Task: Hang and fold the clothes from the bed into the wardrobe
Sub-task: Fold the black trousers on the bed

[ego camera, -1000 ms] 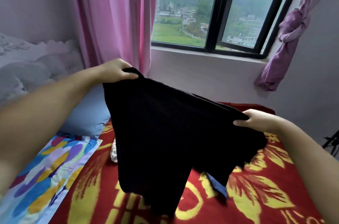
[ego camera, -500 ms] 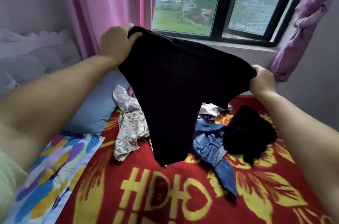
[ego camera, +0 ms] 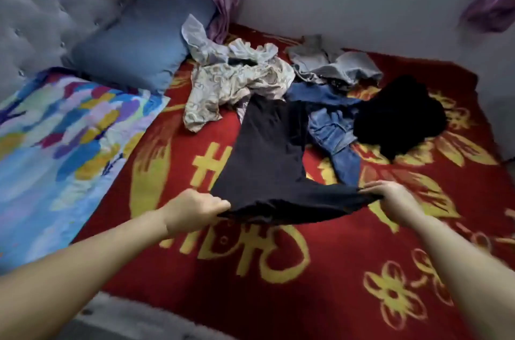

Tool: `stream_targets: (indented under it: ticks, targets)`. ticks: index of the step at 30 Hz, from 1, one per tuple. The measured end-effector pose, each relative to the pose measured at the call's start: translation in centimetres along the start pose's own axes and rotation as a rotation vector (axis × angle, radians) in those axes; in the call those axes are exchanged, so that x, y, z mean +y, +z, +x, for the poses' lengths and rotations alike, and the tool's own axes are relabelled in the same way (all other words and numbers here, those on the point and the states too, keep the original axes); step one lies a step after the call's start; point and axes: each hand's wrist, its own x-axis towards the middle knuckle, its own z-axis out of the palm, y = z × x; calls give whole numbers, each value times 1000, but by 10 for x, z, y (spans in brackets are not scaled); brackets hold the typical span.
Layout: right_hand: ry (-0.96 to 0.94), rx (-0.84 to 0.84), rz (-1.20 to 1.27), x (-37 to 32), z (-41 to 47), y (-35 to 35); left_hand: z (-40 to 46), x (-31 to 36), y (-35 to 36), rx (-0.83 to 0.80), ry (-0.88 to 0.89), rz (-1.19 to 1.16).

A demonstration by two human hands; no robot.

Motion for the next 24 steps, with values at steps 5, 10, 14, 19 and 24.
stream_targets:
  ticks: [5,10,14,19,24]
  targets:
    - [-31,-193,-306,46,-62,157,-88,99,111,-435,89,-31]
    - [-12,-596,-401,68,-116,252,-119,157,171,-870,30,-66]
    - [171,-302,29,82,-120,267,-97,177,190,-684,-69,-108]
    - [602,-41,512,77,-68,269,-32,220,238,-429,-222,-161]
    - [586,-9,565,57,-26,296,-28,259,295,-671,-532,-209]
